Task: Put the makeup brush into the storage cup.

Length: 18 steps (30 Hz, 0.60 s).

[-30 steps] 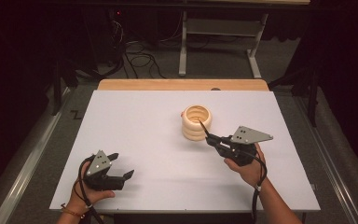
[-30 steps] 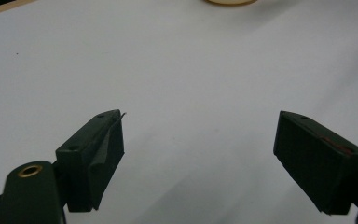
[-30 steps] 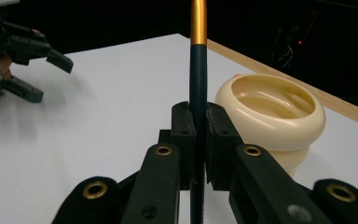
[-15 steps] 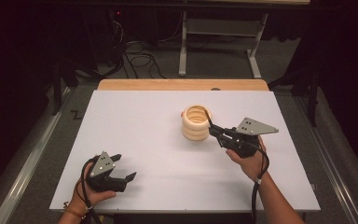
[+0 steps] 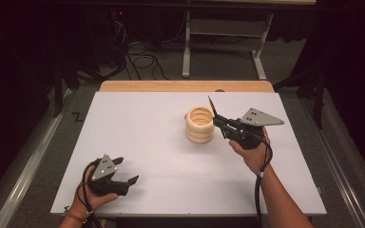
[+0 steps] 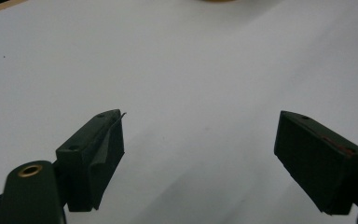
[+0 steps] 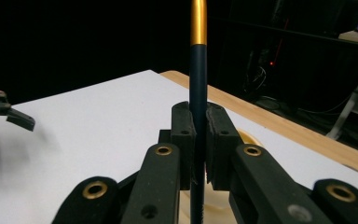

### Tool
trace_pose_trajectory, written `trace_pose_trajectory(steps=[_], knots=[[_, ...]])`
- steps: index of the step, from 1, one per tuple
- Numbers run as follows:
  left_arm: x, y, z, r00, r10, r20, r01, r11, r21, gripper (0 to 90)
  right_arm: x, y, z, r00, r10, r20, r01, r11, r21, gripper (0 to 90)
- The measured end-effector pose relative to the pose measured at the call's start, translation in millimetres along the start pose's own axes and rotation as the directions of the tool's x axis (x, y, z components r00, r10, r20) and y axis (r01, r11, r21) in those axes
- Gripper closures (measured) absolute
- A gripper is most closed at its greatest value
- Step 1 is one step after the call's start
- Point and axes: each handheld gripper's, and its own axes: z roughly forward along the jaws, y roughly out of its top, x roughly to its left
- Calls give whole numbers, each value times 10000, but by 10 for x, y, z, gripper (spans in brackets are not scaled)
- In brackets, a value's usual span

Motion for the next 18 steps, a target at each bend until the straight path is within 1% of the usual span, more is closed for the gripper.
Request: trace_pose_trajectory(steps=[3, 5, 7, 9, 11, 12, 14, 18], knots=[[3, -2, 2, 10000, -11, 14, 11, 10000, 18, 169, -7, 43, 43, 10000, -42, 46, 42, 10000, -55, 851], [3, -1, 7, 10000, 8, 14, -8, 10000, 49, 169, -20, 67, 67, 10000, 34, -19, -34, 9999, -104, 851], [1, -2, 13, 10000, -15, 17, 15, 10000, 79, 169, -26, 92, 88, 10000, -4, 94, 5, 10000, -81, 851], [2, -2, 18, 10000, -45, 47, 44, 9999, 129, 169, -32, 114, 110, 9999, 107, 101, -105, 9998, -148, 851], [0, -2, 19, 10000, -9, 62, 8, 9999, 165, 169, -44, 129, 142, 9997, 125, 204, -121, 9998, -184, 851], [-1, -1, 18, 10000, 4, 82, -5, 9999, 159, 169, -48, 132, 160, 9995, 235, 205, -230, 9995, -222, 851], [-2, -2, 19, 10000, 28, 62, -29, 9999, 168, 169, -50, 144, 202, 9994, 185, 288, -179, 9996, -211, 851], [-1, -1, 18, 10000, 9, 60, -10, 9999, 168, 169, -62, 180, 261, 9995, 229, 215, -223, 9994, -258, 852]])
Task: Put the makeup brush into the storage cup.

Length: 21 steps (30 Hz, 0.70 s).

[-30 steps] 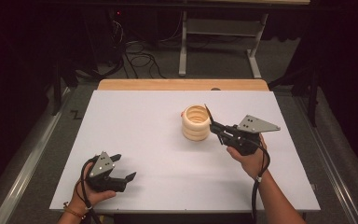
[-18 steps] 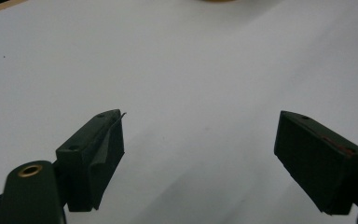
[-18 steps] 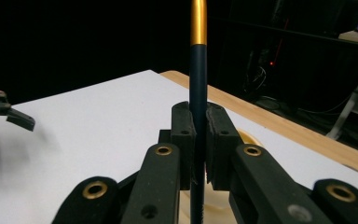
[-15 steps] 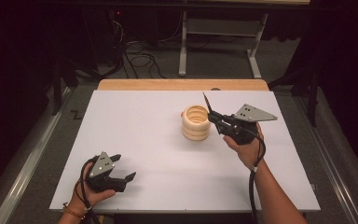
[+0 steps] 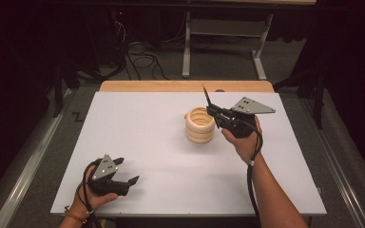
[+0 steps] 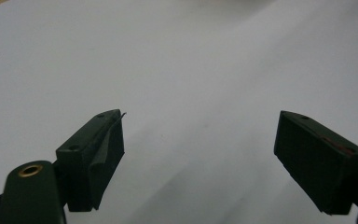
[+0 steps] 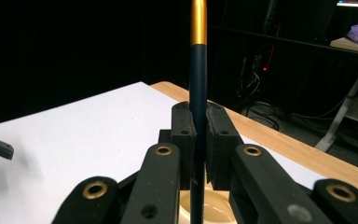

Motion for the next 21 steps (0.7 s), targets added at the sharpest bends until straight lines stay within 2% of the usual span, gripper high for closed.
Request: trace_pose_trajectory(steps=[6, 12, 21], knots=[[2, 0, 0, 10000, -34, -32, 35, 10000, 30, 170, -42, 51, 48, 9999, 64, 82, -62, 9998, -186, 851], [0, 0, -9, 10000, -36, 36, 36, 10000, -11, 171, -91, 57, 138, 9986, 504, 135, -499, 9982, -330, 851], [-1, -1, -13, 9999, -53, 102, 54, 10000, -63, 171, -95, 78, 288, 9991, 391, 174, -386, 9989, -271, 851]])
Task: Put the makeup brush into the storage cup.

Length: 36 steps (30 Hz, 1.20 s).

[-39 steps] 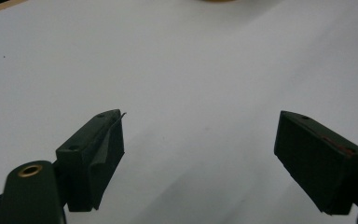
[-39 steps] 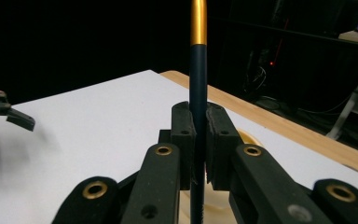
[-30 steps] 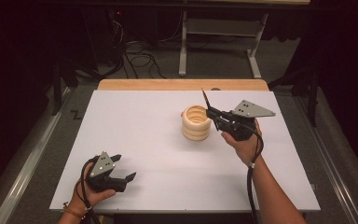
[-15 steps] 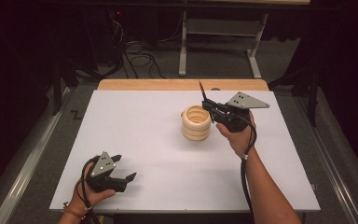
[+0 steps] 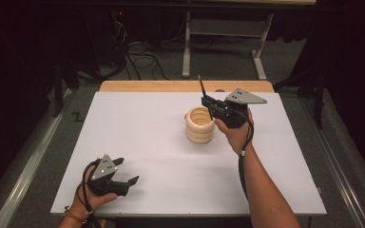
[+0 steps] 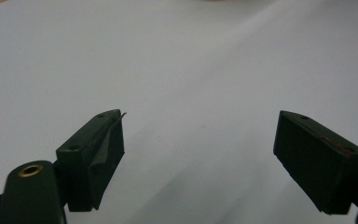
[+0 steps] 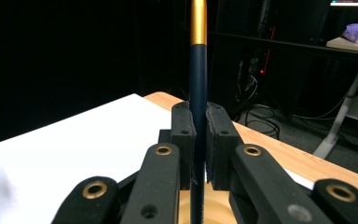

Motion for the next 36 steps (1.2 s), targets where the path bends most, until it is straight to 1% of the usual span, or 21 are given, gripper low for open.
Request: trace_pose_trajectory(steps=[3, 4, 6, 12, 13, 16, 17, 19, 24, 28, 29, 33, 36], knots=[[3, -2, 4, 10000, -37, 4, 37, 10000, 4, 172, -7, -8, 46, 9998, 153, -103, -153, 9999, 11, 851], [3, -2, 4, 10000, -39, 17, 39, 10000, 5, 173, -10, -10, 61, 9998, 122, -134, -121, 9999, 54, 851], [4, -2, 2, 10000, -51, 50, 51, 10000, -28, 173, -10, -16, 104, 9999, 54, -93, -52, 9998, 184, 851], [7, -5, 0, 9999, -39, 107, 40, 10000, -39, 173, -46, -67, 222, 9996, 284, -89, -280, 9989, 378, 851], [7, -6, -1, 9999, -33, 111, 33, 10000, -35, 173, -52, -78, 243, 9997, 234, -99, -230, 9991, 359, 851], [11, -9, -2, 9999, -58, 105, 59, 10000, -33, 173, -54, -97, 273, 9993, 369, -105, -365, 9986, 395, 851], [11, -10, -2, 9999, -59, 103, 59, 10000, -30, 173, -54, -103, 285, 9994, 333, -77, -329, 9987, 394, 851], [10, -10, -3, 9999, -56, 129, 57, 10000, -29, 174, -51, -114, 306, 9989, 457, -116, -452, 9984, 346, 851], [10, -9, 0, 9999, -25, 113, 25, 10000, 9, 174, -44, -144, 357, 9991, 378, -170, -369, 9980, 511, 850], [10, -11, 1, 9999, -35, 117, 35, 10000, 25, 174, -43, -181, 376, 9986, 491, -190, -479, 9972, 579, 850], [9, -12, 0, 9999, -35, 118, 35, 10000, 30, 174, -45, -188, 378, 9989, 424, -198, -411, 9971, 635, 850], [11, -14, -2, 9999, -51, 128, 51, 10000, 10, 176, -46, -219, 388, 9988, 436, -206, -419, 9962, 760, 850], [11, -13, 1, 9999, -49, 145, 48, 10000, 47, 176, -47, -241, 395, 9993, 347, -168, -331, 9956, 881, 850]])
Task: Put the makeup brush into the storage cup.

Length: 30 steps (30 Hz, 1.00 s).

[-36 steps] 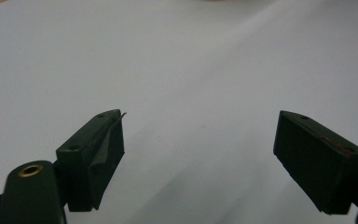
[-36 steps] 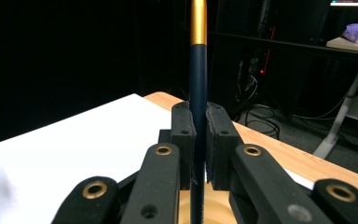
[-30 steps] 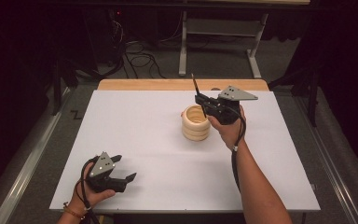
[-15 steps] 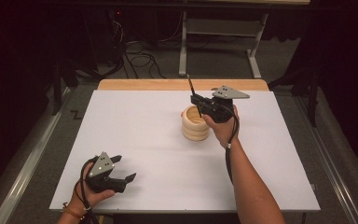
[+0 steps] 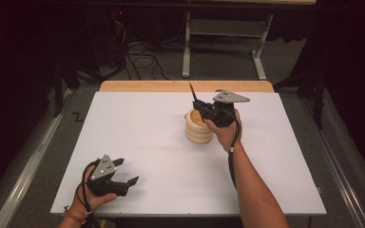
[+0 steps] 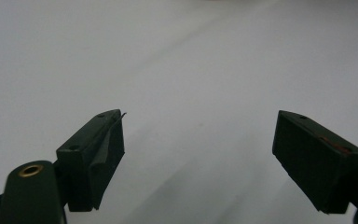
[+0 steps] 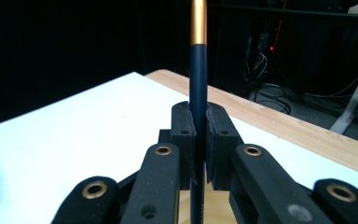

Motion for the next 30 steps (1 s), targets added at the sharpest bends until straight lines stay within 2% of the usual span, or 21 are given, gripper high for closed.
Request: trace_pose_trajectory(steps=[12, 18, 30], knots=[[2, -2, 4, 10000, -16, 20, 16, 10000, 29, 176, -56, -91, -14, 9998, 158, 138, -161, 9997, 208, 850], [0, -3, 8, 10000, -25, 45, 25, 10000, 35, 176, -66, -156, -10, 9997, 237, 66, -239, 9992, 328, 849], [1, -2, 12, 10000, -25, 42, 25, 9999, 108, 175, -80, -185, -50, 9997, 188, 127, -192, 9991, 366, 849]])
